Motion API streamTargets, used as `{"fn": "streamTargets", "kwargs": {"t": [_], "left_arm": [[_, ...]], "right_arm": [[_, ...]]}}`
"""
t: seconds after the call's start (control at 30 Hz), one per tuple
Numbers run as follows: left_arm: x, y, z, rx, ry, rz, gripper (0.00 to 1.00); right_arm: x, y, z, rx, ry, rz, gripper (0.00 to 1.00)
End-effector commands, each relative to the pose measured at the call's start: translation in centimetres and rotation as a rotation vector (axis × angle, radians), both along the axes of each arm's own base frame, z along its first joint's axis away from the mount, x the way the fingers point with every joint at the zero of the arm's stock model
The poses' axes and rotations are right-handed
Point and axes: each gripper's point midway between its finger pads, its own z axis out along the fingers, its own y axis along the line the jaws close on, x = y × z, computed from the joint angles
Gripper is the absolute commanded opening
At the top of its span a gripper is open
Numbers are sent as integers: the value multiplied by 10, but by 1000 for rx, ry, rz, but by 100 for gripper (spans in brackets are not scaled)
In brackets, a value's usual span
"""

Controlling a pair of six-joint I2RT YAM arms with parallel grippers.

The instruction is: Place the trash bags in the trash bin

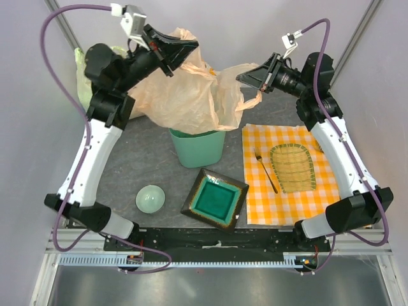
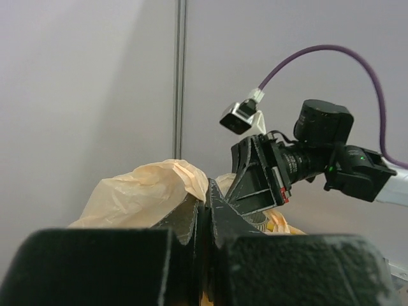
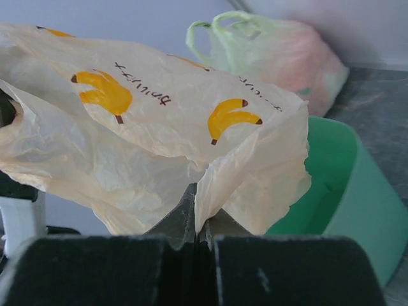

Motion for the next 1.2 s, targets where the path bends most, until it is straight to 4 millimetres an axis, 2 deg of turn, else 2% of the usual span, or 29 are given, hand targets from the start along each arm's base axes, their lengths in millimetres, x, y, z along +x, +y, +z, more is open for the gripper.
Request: {"fn": "streamTargets", "kwargs": {"t": [0.0, 0.07, 0.2, 0.23, 0.27, 0.3, 0.33, 0.4, 0.43, 0.47, 0.5, 0.53, 0.57, 0.63, 0.67, 0.73, 0.77, 0.8, 0.83, 0.93, 1.0, 1.03, 1.07, 1.13, 1.17], "left_arm": [[19, -16, 4, -39, 38, -20, 2], [24, -24, 1, -48, 73, -47, 2], [31, -46, -28, -7, 155, -98, 4], [36, -46, -38, 13, 194, -86, 8], [39, -41, -39, 32, 183, -58, 14], [40, -37, -40, 48, 178, -39, 33], [33, -31, -42, 80, 174, -53, 44], [32, -6, -33, 123, 110, -16, 64], [25, 5, -31, 142, 115, -12, 67], [31, 33, -24, 145, 107, 35, 70], [29, 49, -21, 145, 113, 44, 77], [25, 63, -19, 147, 120, 34, 80], [25, 97, -11, 120, 130, 107, 81], [20, 125, -10, 126, 115, 169, 83], [17, 146, -15, 140, 103, 247, 83], [27, 171, -29, 139, 138, 384, 80], [38, 185, -49, 171, 160, 446, 78], [44, 192, -70, 192, 233, 474, 72], [50, 196, -83, 216, 260, 490, 71], [69, 202, -135, 278, 394, 477, 69], [75, 195, -153, 325, 424, 448, 68], [77, 192, -173, 372, 474, 434, 67], [76, 174, -182, 443, 442, 397, 65], [77, 160, -209, 536, 476, 386, 63], [73, 133, -219, 583, 451, 320, 62]], "right_arm": [[12, -36, 5, -47, -41, -167, 0], [19, -46, 0, -61, -27, -202, 0], [25, -58, -17, -109, 18, -269, 0], [27, -60, -19, -118, 19, -284, 0], [28, -61, -19, -125, 13, -293, 0], [29, -62, -22, -133, 23, -296, 0], [30, -62, -23, -137, 24, -297, 0], [30, -64, -25, -147, 26, -302, 0], [30, -65, -26, -149, 28, -302, 0], [30, -66, -26, -154, 22, -305, 0], [31, -67, -27, -156, 28, -308, 0], [31, -67, -27, -159, 28, -309, 0], [31, -66, -28, -160, 28, -304, 0], [32, -66, -29, -161, 32, -301, 0], [32, -66, -28, -161, 29, -298, 0], [32, -65, -28, -161, 29, -287, 0], [31, -65, -27, -159, 26, -284, 0], [30, -63, -27, -160, 24, -271, 0], [29, -63, -26, -159, 21, -266, 0], [28, -62, -23, -161, 7, -256, 0], [27, -61, -20, -157, 2, -252, 0], [27, -61, -17, -155, -6, -253, 0], [27, -61, -15, -153, -8, -253, 0], [26, -61, -12, -147, -12, -249, 0], [25, -60, -11, -140, -8, -245, 0]]}}
